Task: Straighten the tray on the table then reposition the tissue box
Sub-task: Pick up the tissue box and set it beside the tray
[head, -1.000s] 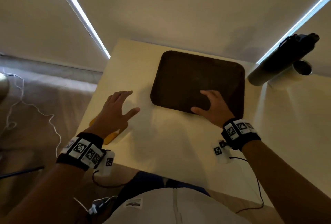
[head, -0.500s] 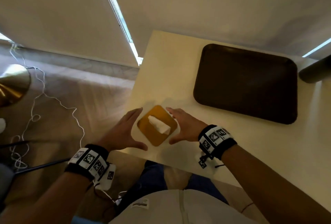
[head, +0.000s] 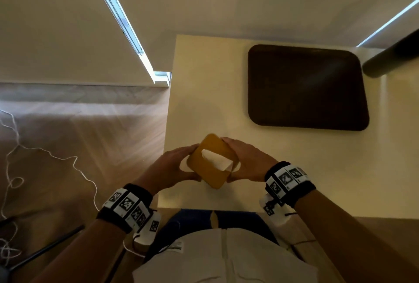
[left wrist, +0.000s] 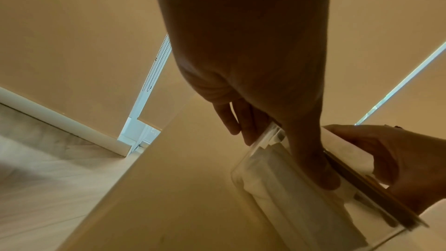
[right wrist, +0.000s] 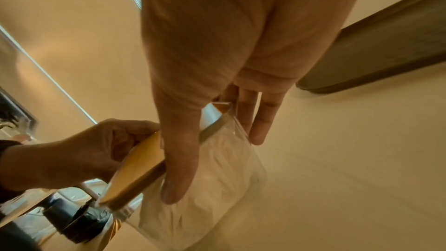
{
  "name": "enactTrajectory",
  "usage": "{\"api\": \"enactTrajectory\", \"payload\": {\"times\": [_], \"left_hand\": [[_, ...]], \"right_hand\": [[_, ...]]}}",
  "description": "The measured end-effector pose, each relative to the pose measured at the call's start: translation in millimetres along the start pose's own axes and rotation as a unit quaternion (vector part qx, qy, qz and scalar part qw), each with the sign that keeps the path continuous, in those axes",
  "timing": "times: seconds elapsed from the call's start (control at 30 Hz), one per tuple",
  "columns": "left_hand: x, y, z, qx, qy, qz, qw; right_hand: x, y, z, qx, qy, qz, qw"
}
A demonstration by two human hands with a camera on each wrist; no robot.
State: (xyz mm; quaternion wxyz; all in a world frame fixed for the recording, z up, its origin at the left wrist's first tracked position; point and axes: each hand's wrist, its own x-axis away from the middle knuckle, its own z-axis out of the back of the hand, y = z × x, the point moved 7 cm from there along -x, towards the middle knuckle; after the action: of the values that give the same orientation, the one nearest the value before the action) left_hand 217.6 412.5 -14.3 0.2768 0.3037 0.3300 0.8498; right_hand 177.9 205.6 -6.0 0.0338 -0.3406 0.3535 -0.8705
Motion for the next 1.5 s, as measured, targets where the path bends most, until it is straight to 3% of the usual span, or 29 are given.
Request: {"api": "enactTrajectory", "payload": {"times": [0.17, 0.3, 0.5, 0.7, 1.0, 1.17, 1.33, 1.5], "left_hand": [[-36.8, 13.1, 48.6, 0.014, 0.022, -0.042, 0.999], [-95.1, 13.7, 102.4, -0.003, 0.028, -0.01, 1.0], [-195.8, 4.0, 167.5, -0.01, 0.038, -0.017, 0.999], [-263.7, -16.7, 191.1, 0.021, 0.034, 0.022, 0.999], [-289.3, -32.8, 189.8, 0.065, 0.015, 0.022, 0.998], [-295.9, -38.5, 194.2, 0.061, -0.01, 0.019, 0.998], [-308.6, -37.9, 195.2, 0.026, -0.083, 0.016, 0.996], [-321.1, -27.2, 200.7, 0.008, -0.121, 0.008, 0.993]], "right_hand": [[-25.6, -19.3, 54.0, 0.018, 0.015, 0.024, 0.999], [-66.0, -30.4, 118.4, 0.019, 0.043, 0.029, 0.998], [-142.9, -25.8, 209.3, 0.063, 0.089, -0.003, 0.994], [-198.5, -8.6, 251.0, 0.075, 0.086, -0.037, 0.993], [-217.8, 8.5, 263.4, 0.039, 0.09, -0.032, 0.995], [-211.3, 24.0, 250.8, -0.043, 0.125, -0.056, 0.99], [-197.4, 39.2, 197.8, -0.204, 0.226, -0.102, 0.947], [-193.3, 23.5, 167.1, -0.302, 0.334, -0.07, 0.89]]}}
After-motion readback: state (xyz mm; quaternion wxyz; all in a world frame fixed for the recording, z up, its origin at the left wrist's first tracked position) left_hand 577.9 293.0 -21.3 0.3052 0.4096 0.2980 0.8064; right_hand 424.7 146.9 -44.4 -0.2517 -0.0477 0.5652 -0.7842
